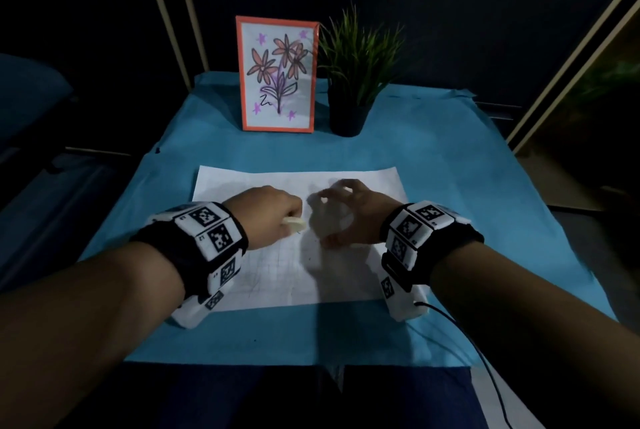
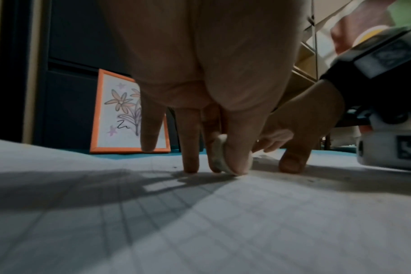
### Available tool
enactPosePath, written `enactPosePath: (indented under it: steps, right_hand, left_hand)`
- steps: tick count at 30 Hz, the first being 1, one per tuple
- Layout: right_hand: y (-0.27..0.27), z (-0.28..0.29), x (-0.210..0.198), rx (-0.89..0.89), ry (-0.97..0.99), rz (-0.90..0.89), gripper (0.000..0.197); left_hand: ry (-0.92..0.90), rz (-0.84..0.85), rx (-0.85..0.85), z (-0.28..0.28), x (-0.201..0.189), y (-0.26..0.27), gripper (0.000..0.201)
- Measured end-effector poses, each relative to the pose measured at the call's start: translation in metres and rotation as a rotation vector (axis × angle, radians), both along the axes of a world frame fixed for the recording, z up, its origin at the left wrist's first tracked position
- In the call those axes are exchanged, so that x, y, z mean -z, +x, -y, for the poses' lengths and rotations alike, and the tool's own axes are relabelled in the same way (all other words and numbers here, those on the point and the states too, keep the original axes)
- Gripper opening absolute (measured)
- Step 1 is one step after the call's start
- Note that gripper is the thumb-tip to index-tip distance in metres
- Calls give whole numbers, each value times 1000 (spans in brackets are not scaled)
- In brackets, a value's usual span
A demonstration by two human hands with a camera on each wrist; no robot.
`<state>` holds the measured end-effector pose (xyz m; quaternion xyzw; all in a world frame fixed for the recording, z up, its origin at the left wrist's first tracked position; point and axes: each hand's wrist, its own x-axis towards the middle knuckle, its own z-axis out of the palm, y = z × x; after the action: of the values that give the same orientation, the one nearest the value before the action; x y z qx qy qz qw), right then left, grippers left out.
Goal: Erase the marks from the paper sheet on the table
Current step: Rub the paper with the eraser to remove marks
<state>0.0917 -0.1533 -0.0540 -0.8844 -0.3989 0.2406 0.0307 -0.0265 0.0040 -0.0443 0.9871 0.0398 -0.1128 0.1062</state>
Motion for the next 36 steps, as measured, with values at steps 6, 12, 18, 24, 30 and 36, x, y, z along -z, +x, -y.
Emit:
enactPosePath:
  steps: [6,12,18,24,30,36]
  right_hand:
    - [-1,-4,-2,-49,-123,49,87]
    - [-1,2,-4,-68,-93,43,85]
    - [0,2,2,-57,-94,35,85]
    - [2,0,8,-58,-94,51,87]
    - [2,3,6,-64,-85,43,84]
    - [3,1,10,-58,-93,48,86]
  left_hand:
    - [-30,-64,67,1,-3,-10,14]
    - [48,0,56,2,3,-6,11]
    - [41,-67,67,7,-3,-8,16]
    - [31,-92,71,9,0,-9,16]
    - [35,-41,31,9,-3,-7,18]
    - [-4,-107,108,15,-1,-17,15]
